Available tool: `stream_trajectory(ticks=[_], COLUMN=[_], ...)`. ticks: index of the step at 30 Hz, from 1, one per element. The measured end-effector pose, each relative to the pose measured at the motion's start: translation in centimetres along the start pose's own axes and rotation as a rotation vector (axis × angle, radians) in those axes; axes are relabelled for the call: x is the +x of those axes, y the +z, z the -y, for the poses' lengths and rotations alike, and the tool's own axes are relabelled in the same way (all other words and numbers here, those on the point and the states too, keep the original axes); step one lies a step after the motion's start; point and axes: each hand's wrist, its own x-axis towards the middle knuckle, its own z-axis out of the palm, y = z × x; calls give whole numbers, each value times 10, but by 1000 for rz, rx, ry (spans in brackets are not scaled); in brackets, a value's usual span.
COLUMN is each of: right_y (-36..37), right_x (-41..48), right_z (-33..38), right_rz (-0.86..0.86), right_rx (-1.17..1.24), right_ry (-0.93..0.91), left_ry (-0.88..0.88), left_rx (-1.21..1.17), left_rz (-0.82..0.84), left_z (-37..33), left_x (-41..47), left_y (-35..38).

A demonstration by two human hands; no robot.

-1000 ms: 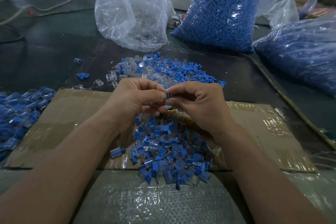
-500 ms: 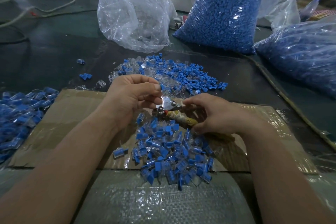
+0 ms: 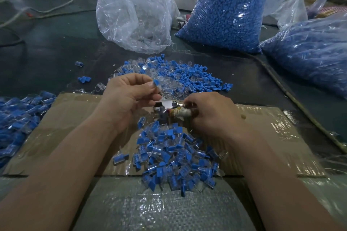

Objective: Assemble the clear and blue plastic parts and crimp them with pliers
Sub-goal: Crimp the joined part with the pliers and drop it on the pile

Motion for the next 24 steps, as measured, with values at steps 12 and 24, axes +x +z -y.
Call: stream_trajectory(ticks=[12, 24], right_y=[-3, 3], right_x=[1, -2], right_z=[-20, -2], right_rz=[-148, -170], right_rx=[108, 379], right_ry=[81, 80], left_ry=[97, 211], left_rx=[-42, 26], left_rz=[-59, -19], left_z=[4, 8], left_x=[1, -4], left_y=[3, 12])
